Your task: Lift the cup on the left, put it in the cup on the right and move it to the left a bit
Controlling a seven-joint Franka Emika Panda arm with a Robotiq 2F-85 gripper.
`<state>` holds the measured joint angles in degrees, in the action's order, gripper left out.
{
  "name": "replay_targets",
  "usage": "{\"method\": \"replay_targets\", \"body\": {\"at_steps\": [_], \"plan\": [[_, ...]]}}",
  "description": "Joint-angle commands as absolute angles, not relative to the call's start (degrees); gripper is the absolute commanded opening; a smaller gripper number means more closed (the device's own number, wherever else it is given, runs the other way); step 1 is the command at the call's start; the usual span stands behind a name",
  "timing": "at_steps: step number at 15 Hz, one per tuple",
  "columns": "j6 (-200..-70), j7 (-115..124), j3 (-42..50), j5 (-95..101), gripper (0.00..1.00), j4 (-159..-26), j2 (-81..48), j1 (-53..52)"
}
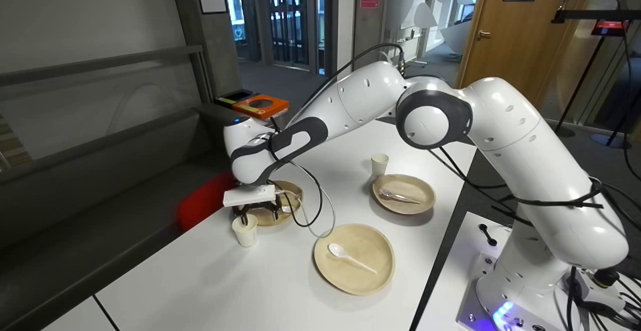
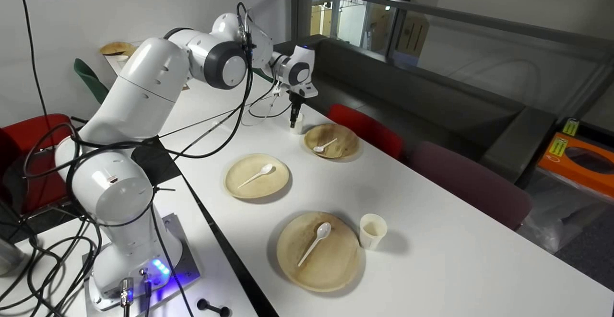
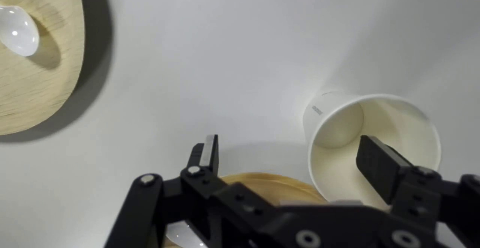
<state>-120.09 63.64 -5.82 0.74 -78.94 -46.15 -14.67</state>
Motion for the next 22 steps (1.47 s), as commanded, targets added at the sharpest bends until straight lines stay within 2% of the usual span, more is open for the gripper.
{"method": "replay_targets", "body": {"at_steps": [1,2,5,13,22], "plan": [[-116.3,59.3,-5.4,-1.0,1.0,-75.5,-47.9,-15.1],[-116.1,57.5,-5.5,-0.9,0.76,-75.6,-48.0,-14.9],[-115.0,54.2,-4.8,0.1,0.6,-75.9,-47.8,-15.6],[-115.1,49.9,-4.3,-0.1,0.0,-77.5,-45.4,-15.7],[-117.7,40.2,-4.2,-6.4,0.01,-89.4,-26.8,-9.1]]}}
